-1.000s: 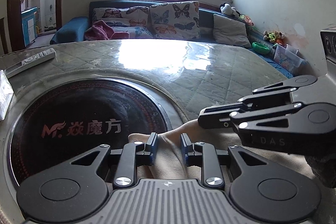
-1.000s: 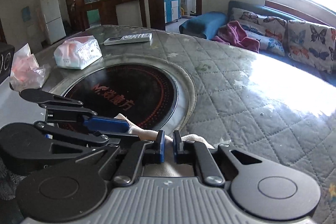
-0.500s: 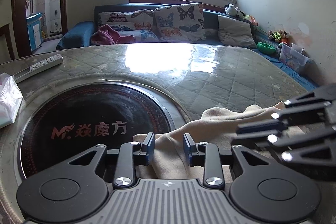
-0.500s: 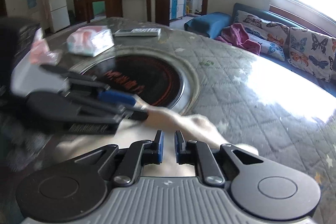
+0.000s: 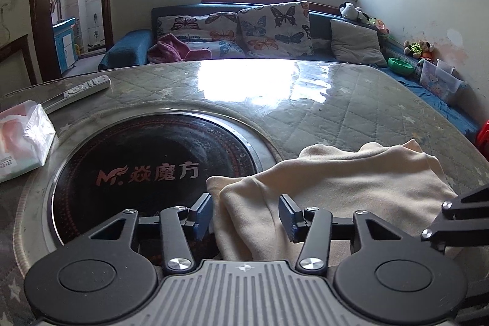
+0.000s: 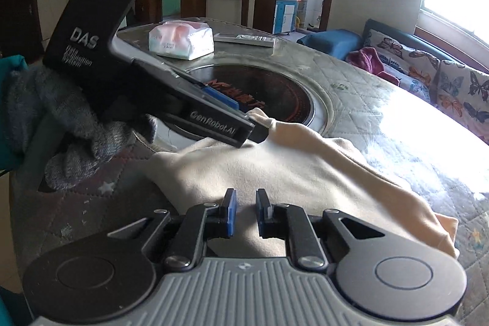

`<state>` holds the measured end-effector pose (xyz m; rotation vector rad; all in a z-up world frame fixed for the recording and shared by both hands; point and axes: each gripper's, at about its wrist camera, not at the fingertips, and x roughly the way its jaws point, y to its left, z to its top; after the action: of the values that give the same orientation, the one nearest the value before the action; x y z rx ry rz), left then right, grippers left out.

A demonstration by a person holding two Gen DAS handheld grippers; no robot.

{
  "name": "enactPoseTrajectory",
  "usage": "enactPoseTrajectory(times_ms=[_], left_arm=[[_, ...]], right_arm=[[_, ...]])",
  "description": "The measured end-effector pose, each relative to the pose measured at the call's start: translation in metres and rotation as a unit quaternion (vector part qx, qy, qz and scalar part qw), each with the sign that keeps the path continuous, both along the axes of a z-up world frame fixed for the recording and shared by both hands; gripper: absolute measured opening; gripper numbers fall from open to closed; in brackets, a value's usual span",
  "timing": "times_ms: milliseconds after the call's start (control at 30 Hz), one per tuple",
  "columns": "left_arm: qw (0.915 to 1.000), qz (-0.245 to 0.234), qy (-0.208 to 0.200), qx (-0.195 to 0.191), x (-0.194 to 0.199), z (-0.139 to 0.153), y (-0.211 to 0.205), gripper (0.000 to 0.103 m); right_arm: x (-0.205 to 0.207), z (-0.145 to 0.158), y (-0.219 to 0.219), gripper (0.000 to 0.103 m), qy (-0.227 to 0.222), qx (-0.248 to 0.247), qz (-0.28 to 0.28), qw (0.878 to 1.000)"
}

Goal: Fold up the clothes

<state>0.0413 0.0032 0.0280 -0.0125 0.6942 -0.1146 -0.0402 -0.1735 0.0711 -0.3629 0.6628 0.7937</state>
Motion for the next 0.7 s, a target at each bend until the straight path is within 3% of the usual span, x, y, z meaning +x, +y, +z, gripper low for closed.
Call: enactPoseTrajectory(times_ms=[400,700], left_arm=[[0.9997,0.025,0.004,-0.004,-0.021,0.003,0.008,0.067],[0.9994,0.031,-0.013,0.004,-0.048,0.004,0.002,0.072]], right_arm=[[-0.009,-0.002,0.006,0.014,-0.01,-0.002,0.004,1.0],[-0.025,0.013,-0.037,0.032,-0.009,0.014,-0.042,0.999]])
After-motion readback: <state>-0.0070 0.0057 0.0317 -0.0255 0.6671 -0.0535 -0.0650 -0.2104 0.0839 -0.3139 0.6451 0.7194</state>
